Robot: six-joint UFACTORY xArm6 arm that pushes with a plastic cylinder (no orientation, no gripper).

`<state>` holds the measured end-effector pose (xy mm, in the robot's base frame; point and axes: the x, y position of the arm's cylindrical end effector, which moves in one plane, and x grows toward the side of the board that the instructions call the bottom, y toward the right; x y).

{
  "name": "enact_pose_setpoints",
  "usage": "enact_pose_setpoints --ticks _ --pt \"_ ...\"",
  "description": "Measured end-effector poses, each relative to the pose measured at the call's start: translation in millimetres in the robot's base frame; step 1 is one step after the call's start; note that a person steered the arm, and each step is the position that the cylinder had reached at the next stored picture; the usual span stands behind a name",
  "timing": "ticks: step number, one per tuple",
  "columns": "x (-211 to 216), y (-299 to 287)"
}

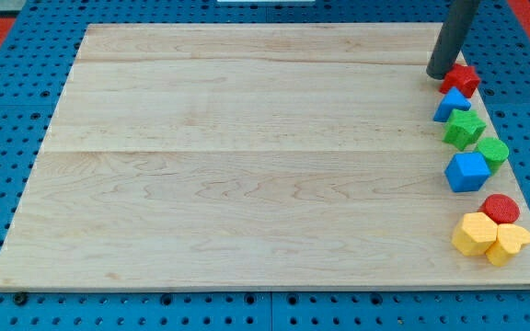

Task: Slightly push the green circle into green star

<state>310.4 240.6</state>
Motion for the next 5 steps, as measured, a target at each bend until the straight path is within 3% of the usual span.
enact_pose_setpoints --ticks 2,3,5 --pt "-8 -25" --pt "36 -62" --pt "223 -72"
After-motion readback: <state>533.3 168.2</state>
